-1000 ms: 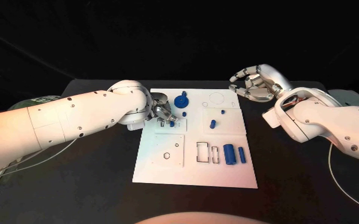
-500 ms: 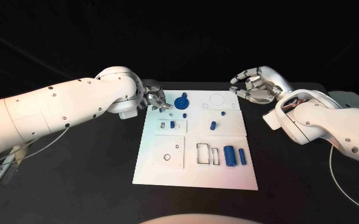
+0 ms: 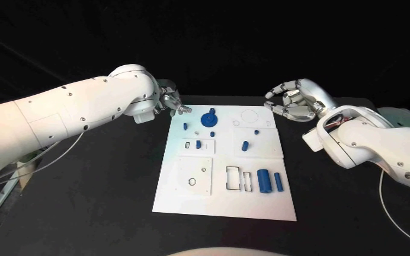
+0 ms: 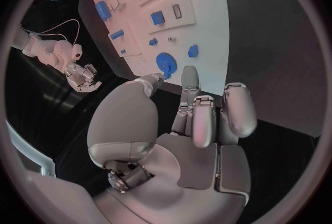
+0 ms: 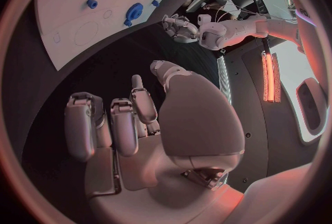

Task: Assemble the parts on the task board

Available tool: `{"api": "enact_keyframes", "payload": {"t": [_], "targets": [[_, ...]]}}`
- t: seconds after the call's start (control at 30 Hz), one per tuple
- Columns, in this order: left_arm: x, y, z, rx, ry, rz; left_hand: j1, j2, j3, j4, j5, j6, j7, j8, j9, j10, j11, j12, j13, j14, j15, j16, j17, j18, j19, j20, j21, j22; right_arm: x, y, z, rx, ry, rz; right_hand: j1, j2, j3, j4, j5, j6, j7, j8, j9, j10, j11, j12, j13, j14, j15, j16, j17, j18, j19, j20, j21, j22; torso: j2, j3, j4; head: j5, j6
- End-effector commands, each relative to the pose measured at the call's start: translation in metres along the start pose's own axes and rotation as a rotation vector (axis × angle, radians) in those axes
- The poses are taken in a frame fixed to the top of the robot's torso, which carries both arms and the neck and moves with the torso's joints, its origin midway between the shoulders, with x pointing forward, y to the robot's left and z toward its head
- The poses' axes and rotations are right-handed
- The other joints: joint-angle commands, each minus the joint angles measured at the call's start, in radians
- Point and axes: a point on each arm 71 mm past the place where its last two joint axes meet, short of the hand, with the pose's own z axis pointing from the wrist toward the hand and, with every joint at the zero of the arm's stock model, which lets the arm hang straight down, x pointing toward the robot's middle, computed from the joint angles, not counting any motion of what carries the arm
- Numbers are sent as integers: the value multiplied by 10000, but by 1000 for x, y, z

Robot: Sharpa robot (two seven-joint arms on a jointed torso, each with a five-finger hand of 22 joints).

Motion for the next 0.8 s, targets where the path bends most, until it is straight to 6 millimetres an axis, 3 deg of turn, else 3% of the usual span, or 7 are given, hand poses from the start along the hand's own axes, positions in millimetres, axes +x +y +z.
{"api": "enact_keyframes", "payload": {"t": [0.03, 0.2, 0.6, 0.8], "targets": [[-2, -1, 6, 35, 187, 47, 50, 15, -65, -4, -57, 28, 83, -62, -43, -50, 17, -58, -30, 761, 95, -32, 1628, 75, -22, 52, -49, -1, 1, 0, 0, -50, 124, -5, -109, -1, 22, 65, -21, -51, -23, 53, -15, 39, -10, 29, -6, 877, -63, -46, 1851, 101, 191, -101, -35, 1670, 22, 0, -21, 53, 3], [2, -2, 14, -174, 537, 303, 18, 47, -124, 5, -143, 94, 82, -124, -81, -21, 19, -79, -67, 756, 101, -43, 1606, 72, -8, 64, -39, 24, 2, 0, 0, -52, 143, 1, -113, 5, 33, 59, -22, -51, -28, 59, -16, 45, -14, 35, -3, 875, -66, -50, 1844, 100, 195, -102, -31, 1674, 32, -4, -38, 47, -11], [9, -1, 24, -508, 1233, 748, -129, 137, -255, 12, -302, 181, 79, -240, -142, 14, 21, -118, -139, 757, 104, -41, 1605, 68, 5, 77, -28, 51, 3, 1, 0, -58, 160, 10, -113, 5, 33, 59, -22, -51, -28, 59, -16, 45, -14, 35, -3, 875, -66, -50, 1844, 100, 195, -102, -31, 1674, 9, 13, -6, 62, -74], [14, -1, 29, -612, 1443, 853, -140, 151, -264, 11, -317, 188, 79, -251, -147, 18, 21, -120, -145, 760, 104, -36, 1613, 67, 9, 78, -24, 60, 4, 1, 1, -68, 168, 14, -113, 5, 33, 59, -22, -51, -28, 59, -16, 45, -14, 35, -3, 875, -66, -50, 1844, 100, 195, -102, -31, 1674, 8, 13, -41, 79, -88]]}}
